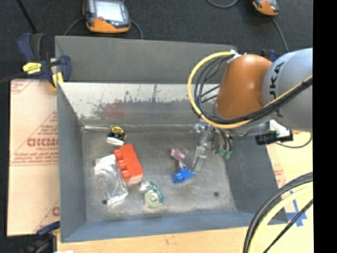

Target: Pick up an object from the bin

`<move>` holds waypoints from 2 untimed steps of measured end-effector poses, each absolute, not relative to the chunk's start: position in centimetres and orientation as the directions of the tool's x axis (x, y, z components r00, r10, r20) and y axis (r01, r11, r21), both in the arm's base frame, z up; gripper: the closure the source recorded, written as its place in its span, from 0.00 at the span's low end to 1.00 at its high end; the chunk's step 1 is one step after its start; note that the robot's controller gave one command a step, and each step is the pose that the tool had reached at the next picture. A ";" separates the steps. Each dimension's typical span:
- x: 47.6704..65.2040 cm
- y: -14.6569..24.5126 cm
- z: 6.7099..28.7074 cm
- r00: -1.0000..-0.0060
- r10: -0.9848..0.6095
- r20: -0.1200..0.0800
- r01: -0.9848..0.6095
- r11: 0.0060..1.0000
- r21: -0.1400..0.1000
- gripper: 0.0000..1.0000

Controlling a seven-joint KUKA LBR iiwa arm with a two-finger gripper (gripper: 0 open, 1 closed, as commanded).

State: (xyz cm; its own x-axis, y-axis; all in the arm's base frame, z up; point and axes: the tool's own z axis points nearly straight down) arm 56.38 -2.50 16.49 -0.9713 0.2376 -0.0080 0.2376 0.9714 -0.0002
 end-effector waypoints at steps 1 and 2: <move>56.4 -3.8 6.8 -0.984 0.181 0.002 0.181 0.984 0.000 0.00; 56.6 -3.7 7.4 -0.983 0.181 -0.008 0.181 0.984 0.001 1.00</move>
Offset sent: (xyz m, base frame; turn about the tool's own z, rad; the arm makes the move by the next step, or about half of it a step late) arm 0.0000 -0.0118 -0.0949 -0.0596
